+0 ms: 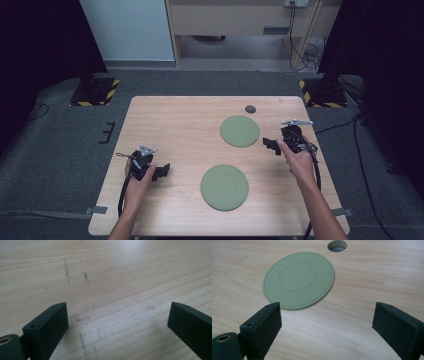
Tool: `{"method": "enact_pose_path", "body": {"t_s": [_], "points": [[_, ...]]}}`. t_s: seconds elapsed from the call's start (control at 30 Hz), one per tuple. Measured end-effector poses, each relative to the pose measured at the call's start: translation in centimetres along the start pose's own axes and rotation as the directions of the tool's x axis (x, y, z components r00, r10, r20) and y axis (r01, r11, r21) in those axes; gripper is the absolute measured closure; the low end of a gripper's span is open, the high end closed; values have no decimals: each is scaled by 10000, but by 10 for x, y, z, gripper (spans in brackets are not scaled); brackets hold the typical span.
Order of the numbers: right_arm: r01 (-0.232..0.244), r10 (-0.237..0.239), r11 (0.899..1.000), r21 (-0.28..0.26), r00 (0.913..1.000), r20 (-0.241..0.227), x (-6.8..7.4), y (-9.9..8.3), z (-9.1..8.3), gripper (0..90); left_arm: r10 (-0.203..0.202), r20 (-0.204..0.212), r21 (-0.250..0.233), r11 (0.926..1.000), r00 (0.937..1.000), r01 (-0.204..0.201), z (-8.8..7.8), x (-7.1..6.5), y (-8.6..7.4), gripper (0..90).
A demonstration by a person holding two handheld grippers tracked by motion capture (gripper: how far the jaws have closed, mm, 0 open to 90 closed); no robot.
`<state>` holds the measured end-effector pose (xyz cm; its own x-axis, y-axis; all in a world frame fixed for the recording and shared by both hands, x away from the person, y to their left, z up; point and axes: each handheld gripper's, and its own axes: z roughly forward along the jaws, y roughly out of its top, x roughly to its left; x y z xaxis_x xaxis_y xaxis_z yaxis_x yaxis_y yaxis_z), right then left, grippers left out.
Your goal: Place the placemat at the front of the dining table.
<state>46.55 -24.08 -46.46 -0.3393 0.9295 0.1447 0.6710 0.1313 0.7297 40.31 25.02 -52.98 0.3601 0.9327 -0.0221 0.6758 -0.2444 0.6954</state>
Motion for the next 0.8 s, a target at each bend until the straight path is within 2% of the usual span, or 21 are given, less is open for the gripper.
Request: {"method": "enact_pose_path", "body": {"t_s": [0.23,0.5,0.8], "points": [[-135,136,9998,114,9999,-105,-3,-19,-2,83,138,-23,54,9999,9999,-138,0,-3,0,26],[-183,194,9991,382,9994,-290,1,-43,1,83,239,33,143,9996,9997,-240,2,-7,0,26],[-226,246,9978,624,9992,-302,5,-58,10,83,322,72,233,9992,9995,-323,4,-9,-1,26]]}}
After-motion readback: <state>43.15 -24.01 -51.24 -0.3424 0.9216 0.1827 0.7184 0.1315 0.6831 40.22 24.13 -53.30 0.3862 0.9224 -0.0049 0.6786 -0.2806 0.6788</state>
